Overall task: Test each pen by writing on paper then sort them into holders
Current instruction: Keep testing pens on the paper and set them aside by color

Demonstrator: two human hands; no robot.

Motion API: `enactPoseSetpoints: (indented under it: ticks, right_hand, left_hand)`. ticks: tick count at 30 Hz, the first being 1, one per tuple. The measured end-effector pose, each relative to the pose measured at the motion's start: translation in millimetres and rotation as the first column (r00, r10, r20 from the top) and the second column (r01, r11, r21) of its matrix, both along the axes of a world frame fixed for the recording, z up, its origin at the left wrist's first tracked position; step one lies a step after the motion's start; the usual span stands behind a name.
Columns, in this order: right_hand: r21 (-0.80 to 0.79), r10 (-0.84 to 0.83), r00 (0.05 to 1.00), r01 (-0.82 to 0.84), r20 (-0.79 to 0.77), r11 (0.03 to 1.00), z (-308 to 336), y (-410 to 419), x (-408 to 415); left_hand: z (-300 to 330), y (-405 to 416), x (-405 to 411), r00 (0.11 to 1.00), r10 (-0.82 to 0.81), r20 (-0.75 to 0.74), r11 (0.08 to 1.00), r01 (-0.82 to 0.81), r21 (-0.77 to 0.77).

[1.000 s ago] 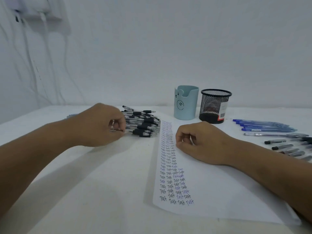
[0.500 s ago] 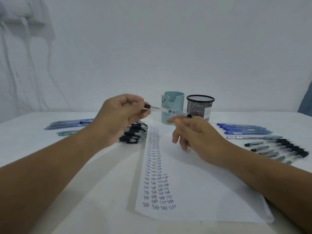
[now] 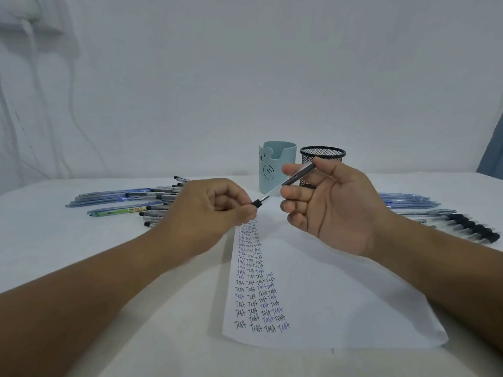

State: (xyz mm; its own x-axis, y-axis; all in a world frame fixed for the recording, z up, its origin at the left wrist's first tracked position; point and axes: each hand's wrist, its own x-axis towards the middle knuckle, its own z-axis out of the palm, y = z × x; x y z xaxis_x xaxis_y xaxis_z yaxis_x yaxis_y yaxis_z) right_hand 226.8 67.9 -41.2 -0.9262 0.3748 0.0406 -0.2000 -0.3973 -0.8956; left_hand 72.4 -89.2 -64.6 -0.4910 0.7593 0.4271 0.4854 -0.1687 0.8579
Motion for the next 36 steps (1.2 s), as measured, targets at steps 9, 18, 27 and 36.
enactPoseSetpoints:
  ticks: [9,18,27,36]
  right_hand:
    - [0.421,-0.021,0.998,-0.004,0.055,0.907,-13,-9,-1]
    - [0.484,-0.126,0.99,0.079,0.065,0.871,-17,-14,4]
    - [0.74,-0.046,0.993,-0.048,0.106,0.671,-23,-33,-3]
    - [0.868,-0.126,0.986,-0.031,0.108,0.496,-29,-33,-6]
  left_hand:
    - [3,0,16,0.998,-0.054,-0.043,0.999,0.054,-0.003]
    - [10,-19,-14,0.829,-0.226,-0.512,0.902,-0.02,-0.431]
    - [8,-16,-17,0.789,-0.308,-0.531,0.868,0.005,-0.496]
    - [7,-15,-18,0.816,-0.315,-0.484,0.855,0.023,-0.518]
